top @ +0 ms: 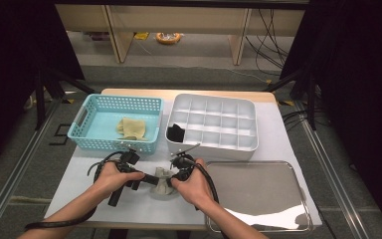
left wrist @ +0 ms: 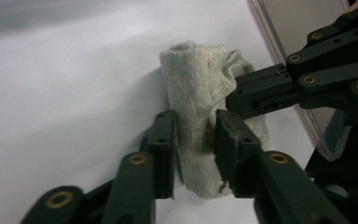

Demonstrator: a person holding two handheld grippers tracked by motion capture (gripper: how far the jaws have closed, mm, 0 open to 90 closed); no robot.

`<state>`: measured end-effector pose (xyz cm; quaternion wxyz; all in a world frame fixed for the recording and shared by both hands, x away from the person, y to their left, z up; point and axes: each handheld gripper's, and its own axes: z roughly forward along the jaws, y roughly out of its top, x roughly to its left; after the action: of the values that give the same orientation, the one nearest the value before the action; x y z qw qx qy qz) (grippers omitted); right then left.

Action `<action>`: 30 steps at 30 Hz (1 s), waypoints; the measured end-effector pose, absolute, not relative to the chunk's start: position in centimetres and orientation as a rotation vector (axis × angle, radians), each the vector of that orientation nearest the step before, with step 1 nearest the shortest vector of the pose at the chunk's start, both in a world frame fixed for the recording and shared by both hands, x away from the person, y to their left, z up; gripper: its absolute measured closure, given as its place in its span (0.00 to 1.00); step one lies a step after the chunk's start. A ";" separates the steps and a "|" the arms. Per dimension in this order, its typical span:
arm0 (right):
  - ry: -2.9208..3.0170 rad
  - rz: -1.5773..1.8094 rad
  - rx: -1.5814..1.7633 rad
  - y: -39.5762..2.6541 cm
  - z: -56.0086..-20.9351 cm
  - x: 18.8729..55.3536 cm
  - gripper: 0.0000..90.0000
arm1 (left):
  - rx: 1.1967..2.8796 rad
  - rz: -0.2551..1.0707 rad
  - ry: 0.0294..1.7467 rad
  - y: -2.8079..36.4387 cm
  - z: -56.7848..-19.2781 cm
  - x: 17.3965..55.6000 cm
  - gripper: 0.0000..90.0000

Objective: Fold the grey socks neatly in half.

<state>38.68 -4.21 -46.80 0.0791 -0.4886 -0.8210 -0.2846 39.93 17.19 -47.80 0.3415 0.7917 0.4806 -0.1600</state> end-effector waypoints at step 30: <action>-2.407 -0.915 -1.504 -6.0 -46.9 38.2 1.00 | 2.153 -0.293 1.191 14.2 -45.5 39.1 0.91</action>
<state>38.21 -6.01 -46.92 0.0796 -0.5028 -0.8046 -0.3057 39.07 14.20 -45.46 0.3256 0.8215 0.4545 -0.1118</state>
